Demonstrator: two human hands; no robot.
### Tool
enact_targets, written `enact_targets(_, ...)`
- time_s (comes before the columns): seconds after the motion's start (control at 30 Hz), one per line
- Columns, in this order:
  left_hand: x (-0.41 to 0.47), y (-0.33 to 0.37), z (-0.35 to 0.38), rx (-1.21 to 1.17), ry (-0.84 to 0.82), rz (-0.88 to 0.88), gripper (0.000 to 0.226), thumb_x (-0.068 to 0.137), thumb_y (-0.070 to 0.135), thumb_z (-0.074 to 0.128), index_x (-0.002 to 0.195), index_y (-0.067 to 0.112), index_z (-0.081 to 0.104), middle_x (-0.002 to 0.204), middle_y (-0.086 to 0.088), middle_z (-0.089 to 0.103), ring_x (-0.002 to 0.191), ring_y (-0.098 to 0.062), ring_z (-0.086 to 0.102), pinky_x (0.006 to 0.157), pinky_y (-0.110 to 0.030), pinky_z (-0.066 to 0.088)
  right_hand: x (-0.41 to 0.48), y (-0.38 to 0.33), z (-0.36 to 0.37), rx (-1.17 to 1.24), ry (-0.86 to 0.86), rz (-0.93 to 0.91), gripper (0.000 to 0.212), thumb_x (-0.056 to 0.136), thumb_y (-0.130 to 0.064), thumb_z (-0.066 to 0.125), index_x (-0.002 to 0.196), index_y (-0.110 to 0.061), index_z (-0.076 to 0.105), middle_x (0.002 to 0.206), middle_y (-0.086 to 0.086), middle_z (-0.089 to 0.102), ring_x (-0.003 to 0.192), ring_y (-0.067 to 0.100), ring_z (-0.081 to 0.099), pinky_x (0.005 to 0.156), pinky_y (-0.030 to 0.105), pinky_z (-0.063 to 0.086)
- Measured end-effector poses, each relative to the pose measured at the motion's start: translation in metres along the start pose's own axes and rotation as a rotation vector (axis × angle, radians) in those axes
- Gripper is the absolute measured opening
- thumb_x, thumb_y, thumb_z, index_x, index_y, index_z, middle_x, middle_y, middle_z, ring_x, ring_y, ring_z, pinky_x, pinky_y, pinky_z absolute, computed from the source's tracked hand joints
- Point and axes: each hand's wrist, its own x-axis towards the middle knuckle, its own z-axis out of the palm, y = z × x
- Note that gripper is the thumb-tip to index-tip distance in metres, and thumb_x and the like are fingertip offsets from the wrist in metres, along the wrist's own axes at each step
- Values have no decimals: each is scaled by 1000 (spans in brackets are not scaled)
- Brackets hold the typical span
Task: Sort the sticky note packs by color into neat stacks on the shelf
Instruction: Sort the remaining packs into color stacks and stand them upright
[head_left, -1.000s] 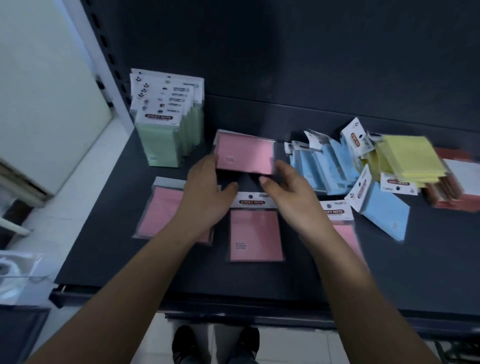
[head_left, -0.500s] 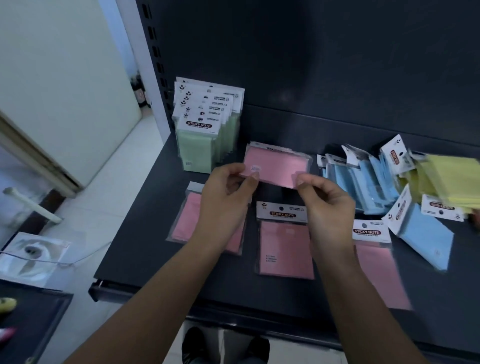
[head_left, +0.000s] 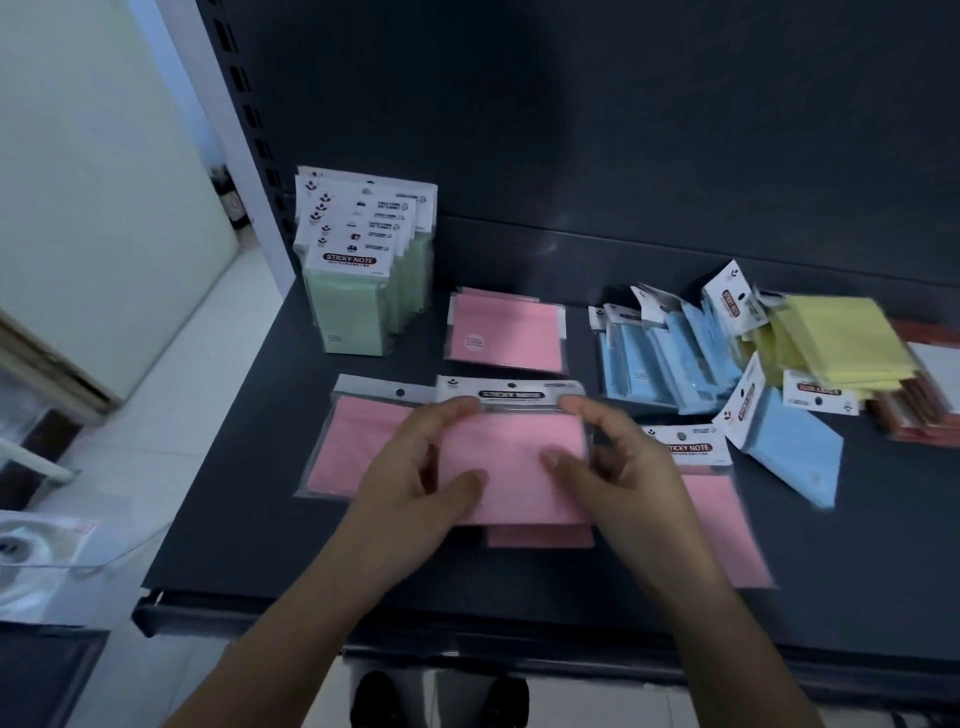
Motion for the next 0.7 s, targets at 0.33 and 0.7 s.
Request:
enact_targets(0.33, 10, -32, -66, 541, 381, 92, 39, 81, 35, 67, 117, 25, 59, 121, 0, 52, 106, -20, 51, 88, -28, 37, 13, 3, 81, -783, -22, -388, 48, 82, -24, 64, 128, -17, 52, 129, 7, 46, 120, 23, 38, 103, 25, 26)
enact_targets(0.7, 21, 1, -21, 459, 325, 215, 48, 91, 36, 53, 134, 17, 42, 127, 5, 50, 119, -9, 41, 94, -19, 33, 40, -3, 26, -524, 144, -92, 49, 92, -24, 55, 138, -16, 41, 148, 3, 32, 138, 18, 27, 115, 31, 23)
